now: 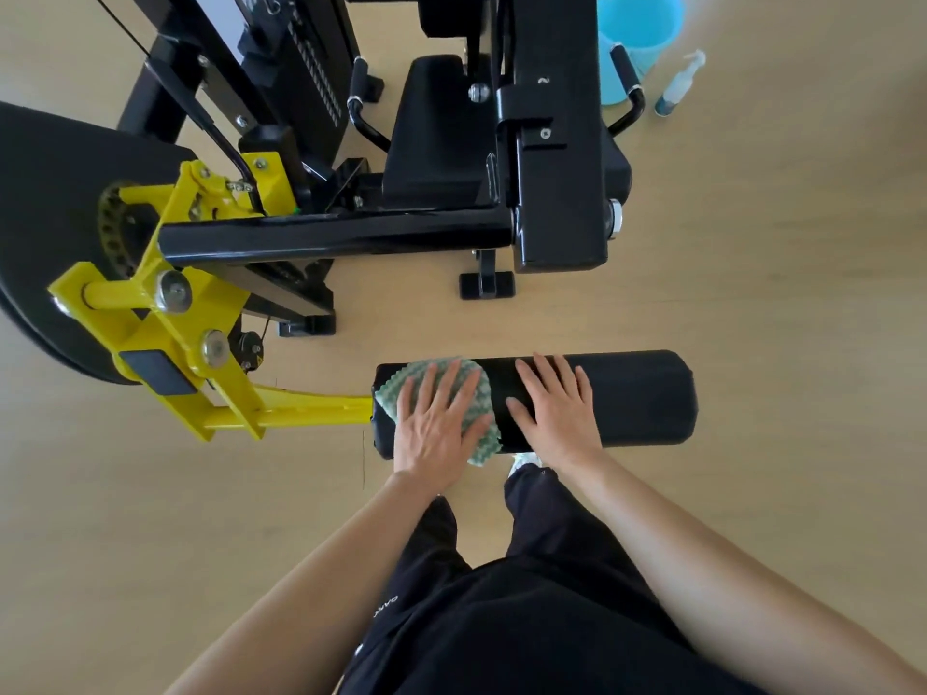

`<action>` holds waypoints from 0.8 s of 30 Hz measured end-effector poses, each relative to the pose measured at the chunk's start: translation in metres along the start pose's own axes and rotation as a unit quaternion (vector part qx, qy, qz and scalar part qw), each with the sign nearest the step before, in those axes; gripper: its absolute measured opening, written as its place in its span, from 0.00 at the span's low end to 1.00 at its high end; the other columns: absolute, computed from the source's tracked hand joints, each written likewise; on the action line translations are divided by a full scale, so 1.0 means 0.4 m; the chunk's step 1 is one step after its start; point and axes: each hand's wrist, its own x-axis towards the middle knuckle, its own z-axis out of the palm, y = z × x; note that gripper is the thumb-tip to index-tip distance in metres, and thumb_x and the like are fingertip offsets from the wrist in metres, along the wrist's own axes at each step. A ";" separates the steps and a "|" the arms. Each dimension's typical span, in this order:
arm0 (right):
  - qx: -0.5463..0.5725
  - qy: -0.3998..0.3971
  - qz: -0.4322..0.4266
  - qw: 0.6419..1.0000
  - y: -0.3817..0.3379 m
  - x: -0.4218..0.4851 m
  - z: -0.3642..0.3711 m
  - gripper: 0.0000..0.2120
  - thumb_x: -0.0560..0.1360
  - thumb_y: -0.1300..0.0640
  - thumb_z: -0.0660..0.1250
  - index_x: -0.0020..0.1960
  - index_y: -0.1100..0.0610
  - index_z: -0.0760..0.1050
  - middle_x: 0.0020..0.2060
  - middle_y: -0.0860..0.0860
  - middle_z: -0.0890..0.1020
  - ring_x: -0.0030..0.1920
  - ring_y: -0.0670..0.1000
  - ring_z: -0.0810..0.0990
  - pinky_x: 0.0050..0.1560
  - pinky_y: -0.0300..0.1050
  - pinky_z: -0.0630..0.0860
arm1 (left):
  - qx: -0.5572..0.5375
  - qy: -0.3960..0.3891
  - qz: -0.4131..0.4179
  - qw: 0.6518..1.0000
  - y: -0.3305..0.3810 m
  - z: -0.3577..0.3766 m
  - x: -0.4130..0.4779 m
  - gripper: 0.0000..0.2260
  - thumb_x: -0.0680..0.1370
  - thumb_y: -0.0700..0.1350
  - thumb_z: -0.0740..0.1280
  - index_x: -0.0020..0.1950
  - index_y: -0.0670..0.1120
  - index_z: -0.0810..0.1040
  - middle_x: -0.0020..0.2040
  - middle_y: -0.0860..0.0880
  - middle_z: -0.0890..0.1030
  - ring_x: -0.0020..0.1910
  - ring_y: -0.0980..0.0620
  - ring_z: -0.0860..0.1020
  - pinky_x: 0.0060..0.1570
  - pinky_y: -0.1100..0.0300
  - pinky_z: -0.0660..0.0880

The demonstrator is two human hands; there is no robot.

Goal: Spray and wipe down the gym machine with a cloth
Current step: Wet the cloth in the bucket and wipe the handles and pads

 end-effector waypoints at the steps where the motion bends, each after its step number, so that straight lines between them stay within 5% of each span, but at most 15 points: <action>1: -0.001 0.002 0.010 1.000 -0.003 -0.002 0.001 0.30 0.82 0.39 0.53 0.79 0.52 0.64 0.79 0.55 0.64 0.81 0.60 0.57 0.80 0.61 0.51 | 0.007 0.005 -0.012 1.000 -0.015 -0.009 0.005 0.28 0.84 0.64 0.51 0.82 0.54 0.60 0.81 0.48 0.64 0.81 0.43 0.60 0.79 0.41 0.52; 8: -0.022 -0.003 0.039 0.999 0.031 0.020 -0.021 0.35 0.80 0.31 0.51 0.80 0.51 0.60 0.81 0.54 0.61 0.81 0.58 0.56 0.80 0.61 0.50 | -0.050 -0.038 -0.206 0.977 -0.140 -0.069 0.028 0.23 0.85 0.60 0.48 0.79 0.56 0.63 0.80 0.51 0.65 0.77 0.44 0.65 0.77 0.38 0.56; 15: -0.059 -0.034 0.122 0.990 0.165 0.050 -0.067 0.36 0.81 0.33 0.38 0.80 0.52 0.60 0.79 0.53 0.64 0.81 0.58 0.56 0.80 0.62 0.50 | -0.092 -0.045 -0.207 0.973 -0.132 -0.092 0.094 0.20 0.86 0.53 0.51 0.74 0.52 0.73 0.74 0.52 0.74 0.74 0.47 0.69 0.73 0.48 0.63; 20: -0.064 0.000 0.115 0.991 0.158 -0.005 -0.034 0.36 0.82 0.35 0.38 0.80 0.54 0.58 0.80 0.55 0.62 0.82 0.59 0.54 0.80 0.64 0.49 | -0.069 -0.103 -0.182 0.975 -0.116 -0.093 0.166 0.19 0.85 0.52 0.51 0.60 0.52 0.81 0.61 0.46 0.82 0.61 0.44 0.77 0.64 0.49 0.68; 24: -0.061 0.030 0.122 0.990 0.152 -0.069 -0.002 0.35 0.82 0.36 0.43 0.83 0.55 0.54 0.82 0.56 0.57 0.82 0.60 0.50 0.80 0.64 0.47 | -0.039 -0.131 -0.163 0.977 -0.057 -0.076 0.205 0.20 0.85 0.52 0.48 0.59 0.54 0.80 0.57 0.49 0.83 0.59 0.45 0.79 0.70 0.46 0.64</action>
